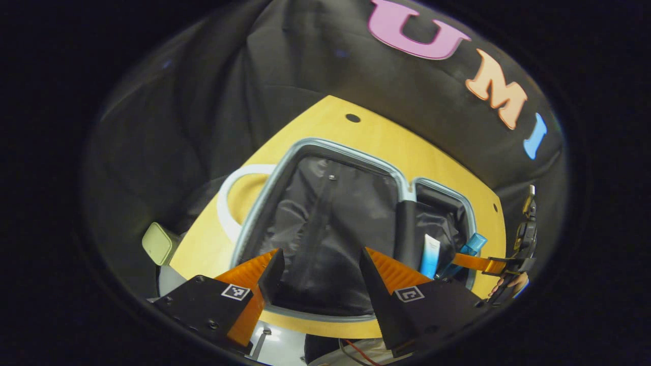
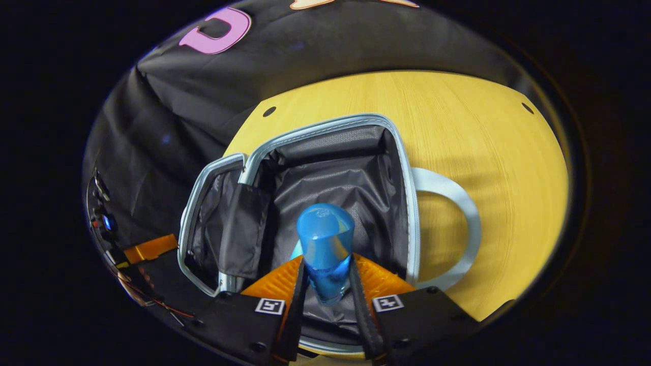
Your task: First open the suitcase, pack the skin care products into it, and then close the suitcase.
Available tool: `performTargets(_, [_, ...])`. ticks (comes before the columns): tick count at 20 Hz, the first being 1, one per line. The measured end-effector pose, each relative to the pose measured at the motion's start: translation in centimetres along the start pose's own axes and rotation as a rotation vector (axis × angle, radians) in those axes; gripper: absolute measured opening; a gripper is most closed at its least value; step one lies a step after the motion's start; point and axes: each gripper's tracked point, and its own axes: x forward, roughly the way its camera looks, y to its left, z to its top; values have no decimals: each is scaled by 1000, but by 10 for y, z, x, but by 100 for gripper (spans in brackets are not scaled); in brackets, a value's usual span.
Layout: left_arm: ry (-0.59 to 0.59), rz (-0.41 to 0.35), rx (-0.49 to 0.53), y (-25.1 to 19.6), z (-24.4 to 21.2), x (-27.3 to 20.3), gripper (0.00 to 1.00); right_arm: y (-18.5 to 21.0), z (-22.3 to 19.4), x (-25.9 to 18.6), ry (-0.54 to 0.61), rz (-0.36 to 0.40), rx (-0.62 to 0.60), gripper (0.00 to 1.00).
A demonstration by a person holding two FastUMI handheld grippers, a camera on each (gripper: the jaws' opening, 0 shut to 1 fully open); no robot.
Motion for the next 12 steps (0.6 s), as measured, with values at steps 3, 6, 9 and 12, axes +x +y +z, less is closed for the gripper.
performTargets(3, [-9,42,-22,30,15,8,87,6,17,-5,-77,-10,-37,77])
performTargets(6, [-42,38,-80,55,41,16,87,15,25,-17,-127,-3,-64,78])
performTargets(9, [-73,62,-133,84,66,32,87,17,33,-29,-188,-16,-59,97])
performTargets(12, [-75,95,-136,113,75,54,87,9,54,-51,-299,-52,-49,97])
